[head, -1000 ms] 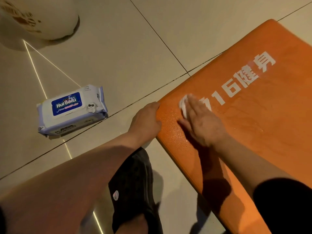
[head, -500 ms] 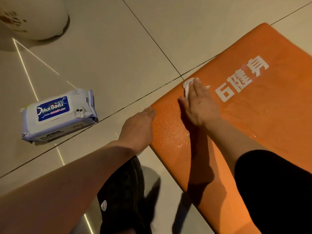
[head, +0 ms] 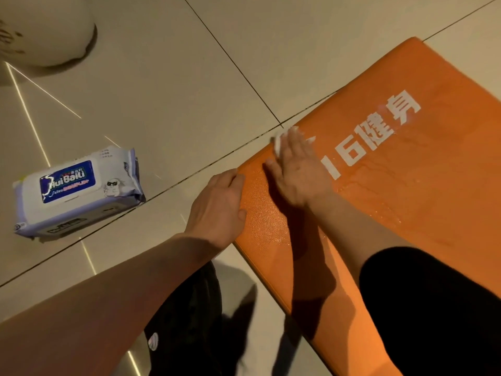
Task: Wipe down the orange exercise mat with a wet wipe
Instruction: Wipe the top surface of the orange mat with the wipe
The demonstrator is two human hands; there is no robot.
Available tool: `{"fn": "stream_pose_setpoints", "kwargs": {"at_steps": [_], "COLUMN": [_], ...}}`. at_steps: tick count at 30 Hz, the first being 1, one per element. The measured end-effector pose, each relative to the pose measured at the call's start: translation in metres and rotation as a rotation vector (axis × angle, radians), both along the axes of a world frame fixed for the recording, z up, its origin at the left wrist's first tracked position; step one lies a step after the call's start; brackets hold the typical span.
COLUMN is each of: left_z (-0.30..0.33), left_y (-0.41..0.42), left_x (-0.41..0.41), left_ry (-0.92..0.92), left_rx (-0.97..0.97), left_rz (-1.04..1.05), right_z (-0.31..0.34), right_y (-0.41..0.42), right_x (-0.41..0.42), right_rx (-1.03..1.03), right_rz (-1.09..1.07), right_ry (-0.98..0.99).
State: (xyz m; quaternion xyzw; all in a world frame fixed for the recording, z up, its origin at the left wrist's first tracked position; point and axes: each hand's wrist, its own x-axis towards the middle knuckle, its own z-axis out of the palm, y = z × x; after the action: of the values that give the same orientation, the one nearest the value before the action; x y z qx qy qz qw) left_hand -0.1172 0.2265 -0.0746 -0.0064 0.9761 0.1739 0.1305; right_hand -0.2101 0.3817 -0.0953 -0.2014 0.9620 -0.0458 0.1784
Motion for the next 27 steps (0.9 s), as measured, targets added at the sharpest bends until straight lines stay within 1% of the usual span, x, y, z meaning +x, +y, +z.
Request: {"fn": "stream_pose_setpoints", "kwargs": {"at_steps": [2,3,4,5,6,9,10,12,15,17,18,20,22,24,25,27], "left_z": [0.001,0.002,0.002,0.001,0.000,-0.002,-0.002,-0.001,-0.001,-0.002,-0.003,-0.003,-0.003,-0.005,-0.006,-0.006], "left_y": [0.004,0.006,0.008,0.010,0.011,0.015,0.017,0.020,0.024,0.024,0.023,0.020,0.017,0.014,0.013,0.010], "left_x": [-0.005,-0.008,-0.010,-0.012,-0.014,-0.018,-0.019,-0.022,-0.026,-0.026,-0.026,-0.021,-0.014,-0.006,-0.003,0.002], "left_ry": [0.012,0.013,0.009,0.002,-0.010,-0.042,-0.040,-0.037,-0.025,-0.008,0.011,0.045,0.053,0.029,0.017,0.004], "left_rx": [0.021,0.034,0.038,0.033,0.022,0.015,0.022,0.036,0.037,0.046,0.052,0.043,0.034,0.018,0.010,0.006], "left_rz": [-0.028,-0.045,-0.062,-0.076,-0.089,-0.136,-0.155,-0.170,-0.133,-0.122,-0.119,-0.118,-0.118,-0.118,-0.129,-0.151], "right_z": [-0.003,-0.003,-0.003,-0.003,-0.003,0.002,0.002,0.002,0.006,0.008,0.006,-0.002,-0.012,-0.016,-0.013,-0.005], "right_y": [-0.006,-0.003,0.003,0.010,0.018,0.046,0.050,0.049,0.033,0.021,0.016,0.011,0.019,0.036,0.047,0.065], "right_x": [0.022,0.026,0.022,0.010,-0.004,-0.042,-0.046,-0.040,-0.023,-0.011,-0.002,0.019,0.030,0.022,0.014,-0.007], "right_rx": [-0.110,-0.133,-0.126,-0.104,-0.068,0.074,0.105,0.092,-0.121,-0.267,-0.308,-0.339,-0.345,-0.269,-0.220,-0.133], "right_rz": [0.164,0.259,0.339,0.371,0.339,-0.012,-0.070,-0.073,-0.021,0.032,0.087,0.216,0.295,0.344,0.289,0.036], "right_ry": [-0.010,-0.018,-0.015,0.005,0.024,0.034,0.038,0.057,0.133,0.097,0.072,0.099,0.110,0.152,0.184,0.239]}}
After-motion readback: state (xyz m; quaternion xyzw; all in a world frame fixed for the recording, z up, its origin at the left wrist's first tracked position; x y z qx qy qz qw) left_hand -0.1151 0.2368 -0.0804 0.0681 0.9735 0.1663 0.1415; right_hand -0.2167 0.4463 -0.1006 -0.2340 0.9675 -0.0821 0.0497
